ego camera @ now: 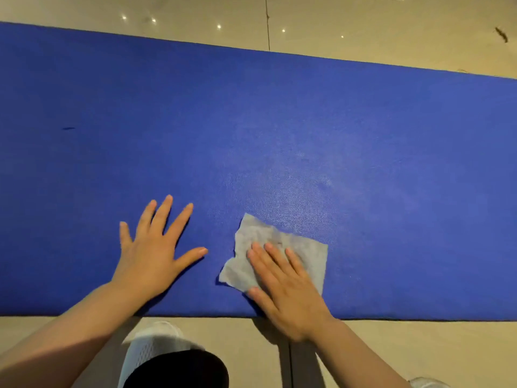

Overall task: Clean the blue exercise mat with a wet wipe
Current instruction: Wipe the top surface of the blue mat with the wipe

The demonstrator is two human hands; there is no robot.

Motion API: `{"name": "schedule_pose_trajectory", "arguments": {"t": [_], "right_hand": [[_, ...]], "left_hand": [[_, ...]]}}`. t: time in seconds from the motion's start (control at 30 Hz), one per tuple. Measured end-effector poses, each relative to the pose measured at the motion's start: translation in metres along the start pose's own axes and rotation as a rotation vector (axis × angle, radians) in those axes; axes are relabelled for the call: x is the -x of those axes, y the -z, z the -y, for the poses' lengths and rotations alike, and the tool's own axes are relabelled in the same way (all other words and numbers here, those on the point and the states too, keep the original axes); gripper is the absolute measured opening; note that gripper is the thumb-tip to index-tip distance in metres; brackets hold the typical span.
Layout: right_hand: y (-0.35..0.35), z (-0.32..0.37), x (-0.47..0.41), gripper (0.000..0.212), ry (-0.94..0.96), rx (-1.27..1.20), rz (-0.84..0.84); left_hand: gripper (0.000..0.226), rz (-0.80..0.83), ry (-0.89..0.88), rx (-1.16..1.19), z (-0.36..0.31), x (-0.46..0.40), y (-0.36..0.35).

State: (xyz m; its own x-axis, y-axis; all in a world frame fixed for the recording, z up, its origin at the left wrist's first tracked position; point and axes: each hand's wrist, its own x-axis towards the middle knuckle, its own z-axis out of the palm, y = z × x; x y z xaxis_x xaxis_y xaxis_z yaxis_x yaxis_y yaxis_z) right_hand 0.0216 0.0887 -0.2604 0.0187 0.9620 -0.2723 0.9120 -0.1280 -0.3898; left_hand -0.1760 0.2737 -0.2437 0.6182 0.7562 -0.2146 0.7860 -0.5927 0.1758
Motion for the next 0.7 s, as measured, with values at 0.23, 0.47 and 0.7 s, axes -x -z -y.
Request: {"name": "schedule_pose_trajectory", "arguments": {"t": [0.23,0.47,0.7], "right_hand": [[0.054,-0.108,-0.025,0.076,-0.729,-0.03,-0.047],[0.02,0.015,-0.087,0.092,-0.244,-0.045,-0.017],[0.057,-0.008,-0.125,0.057,-0.243,-0.153,0.134]], "left_hand": [[0.079,0.165,-0.058,-0.205,0.007,-0.004,-0.015],[0.078,0.204,-0.022,-0.154,0.003,-0.005,-0.013],[0.079,0.3,0.004,-0.095,0.007,-0.001,-0.012]]}}
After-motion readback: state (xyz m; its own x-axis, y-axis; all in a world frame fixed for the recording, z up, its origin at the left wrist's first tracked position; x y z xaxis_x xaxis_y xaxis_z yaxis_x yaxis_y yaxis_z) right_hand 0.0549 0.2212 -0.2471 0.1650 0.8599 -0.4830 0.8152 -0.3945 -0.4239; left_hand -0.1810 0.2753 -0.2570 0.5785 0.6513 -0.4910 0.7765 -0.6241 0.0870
